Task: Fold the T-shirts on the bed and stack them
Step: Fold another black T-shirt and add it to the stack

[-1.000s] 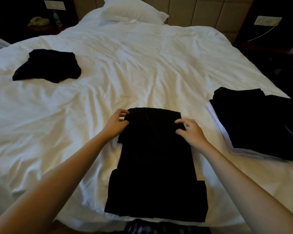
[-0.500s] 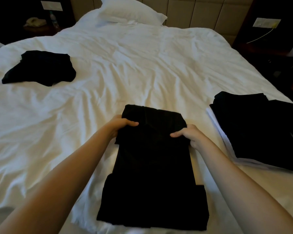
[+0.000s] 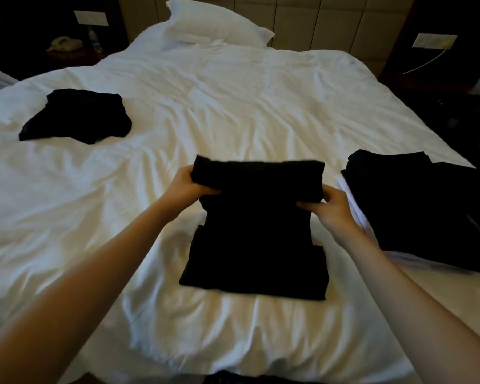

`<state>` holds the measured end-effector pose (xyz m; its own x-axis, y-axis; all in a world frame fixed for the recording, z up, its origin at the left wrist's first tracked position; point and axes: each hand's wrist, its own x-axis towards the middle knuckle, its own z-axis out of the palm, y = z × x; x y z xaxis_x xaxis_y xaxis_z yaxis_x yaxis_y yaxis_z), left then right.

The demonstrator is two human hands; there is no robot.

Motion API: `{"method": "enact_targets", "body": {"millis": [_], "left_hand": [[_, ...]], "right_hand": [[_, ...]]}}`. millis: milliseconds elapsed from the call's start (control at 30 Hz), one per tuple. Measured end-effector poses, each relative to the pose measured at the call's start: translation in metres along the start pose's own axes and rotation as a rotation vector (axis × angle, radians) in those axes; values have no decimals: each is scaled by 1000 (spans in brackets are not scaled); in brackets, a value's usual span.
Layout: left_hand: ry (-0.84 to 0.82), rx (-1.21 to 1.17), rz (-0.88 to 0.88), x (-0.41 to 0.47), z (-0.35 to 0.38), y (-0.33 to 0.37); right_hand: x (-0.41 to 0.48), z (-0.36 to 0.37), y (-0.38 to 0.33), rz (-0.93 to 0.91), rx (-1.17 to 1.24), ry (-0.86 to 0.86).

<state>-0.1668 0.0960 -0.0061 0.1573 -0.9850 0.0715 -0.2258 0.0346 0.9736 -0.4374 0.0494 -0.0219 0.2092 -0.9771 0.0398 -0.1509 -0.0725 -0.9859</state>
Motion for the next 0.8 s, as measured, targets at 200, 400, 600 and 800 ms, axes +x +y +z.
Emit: {"method": "enact_targets", "body": {"millis": [200,400,600,800], "left_hand": [[-133,321,202,-61,0,-36],[-17,565,113,-88,4,-71],[349,585,21,-90,25,-34],[23,899,151,-92,97,-28]], "right_hand": [[-44,0,39,-243,-401,7],[-70,1,63,-120,-498,8],[-71,13,26,-32,-487,277],[-72,69,23,-173,-922,27]]}}
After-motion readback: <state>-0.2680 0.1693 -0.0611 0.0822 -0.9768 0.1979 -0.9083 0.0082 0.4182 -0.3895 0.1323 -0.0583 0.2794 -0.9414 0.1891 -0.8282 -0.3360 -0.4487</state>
